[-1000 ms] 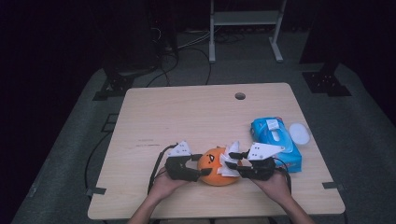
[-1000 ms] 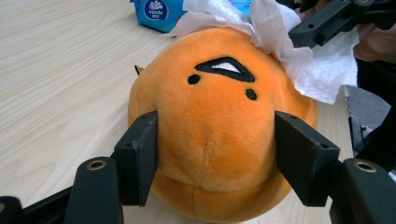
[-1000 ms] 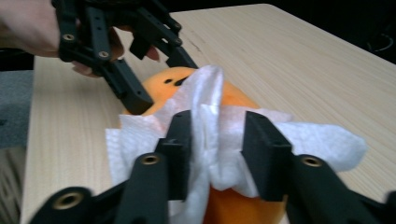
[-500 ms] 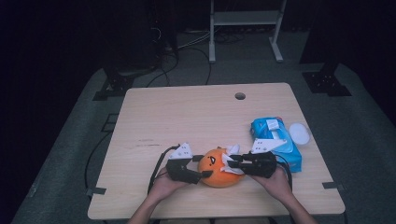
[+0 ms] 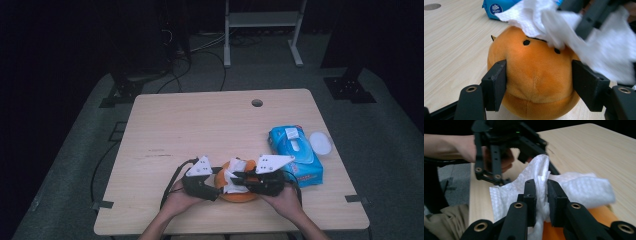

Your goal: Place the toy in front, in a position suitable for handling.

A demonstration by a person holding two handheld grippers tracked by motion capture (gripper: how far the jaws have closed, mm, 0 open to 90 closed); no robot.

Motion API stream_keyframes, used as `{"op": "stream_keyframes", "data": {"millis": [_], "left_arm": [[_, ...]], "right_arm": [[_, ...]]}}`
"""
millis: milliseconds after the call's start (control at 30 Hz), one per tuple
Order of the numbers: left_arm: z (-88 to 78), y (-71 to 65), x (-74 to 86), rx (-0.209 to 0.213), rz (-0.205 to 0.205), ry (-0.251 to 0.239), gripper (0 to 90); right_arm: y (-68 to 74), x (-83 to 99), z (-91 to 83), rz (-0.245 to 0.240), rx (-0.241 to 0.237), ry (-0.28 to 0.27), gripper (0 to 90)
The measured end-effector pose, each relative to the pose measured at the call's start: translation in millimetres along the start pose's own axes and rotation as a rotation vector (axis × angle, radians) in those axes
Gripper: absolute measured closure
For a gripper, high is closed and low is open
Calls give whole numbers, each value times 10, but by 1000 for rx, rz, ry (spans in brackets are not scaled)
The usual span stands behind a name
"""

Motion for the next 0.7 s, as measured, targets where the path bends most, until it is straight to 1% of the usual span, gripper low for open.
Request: {"op": "stream_keyframes", "data": {"millis": [33,67,100,167,233,300,367,433,467,500,533,567,600,667,700], "left_arm": [[1,1,2,1,-4,-3,312],[1,1,2,1,-4,-3,312],[1,8,4,4,-7,-4,312],[3,6,3,5,-7,-5,312],[5,3,1,6,-7,-5,312],[11,-2,-1,7,-4,-3,311],[14,-10,0,7,3,1,309],[16,-17,-3,8,7,3,309],[21,-29,-5,7,16,5,310],[33,-59,-13,4,38,8,312],[33,-59,-13,4,38,8,313],[34,-75,-13,0,50,16,313],[29,-75,-8,0,50,15,314],[25,-66,-2,4,47,11,315],[24,-64,-2,5,44,10,315]], "right_arm": [[-29,8,-18,1,12,0,777],[-29,8,-18,1,12,0,777],[-136,48,-91,22,51,-3,777],[-225,85,-151,47,76,-4,777],[-291,113,-195,58,99,-6,776],[-288,114,-196,58,100,-6,776],[-224,87,-161,40,93,-1,776],[-132,45,-105,23,64,-9,776],[-87,25,-72,10,51,-9,776],[-36,2,-32,-5,33,-5,775],[-36,2,-32,-5,33,-5,775],[-12,-7,-8,-16,30,-4,775],[7,-19,22,-42,38,10,775],[-36,-10,2,-23,40,6,775],[-74,2,-19,-12,49,4,775]]}}
Point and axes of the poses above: each handheld gripper's, and its own axes: z roughly forward along the jaws, x roughly out of its underside, y roughly to its left, the point moved 4 cm from there along z, roughly forward along the jaws
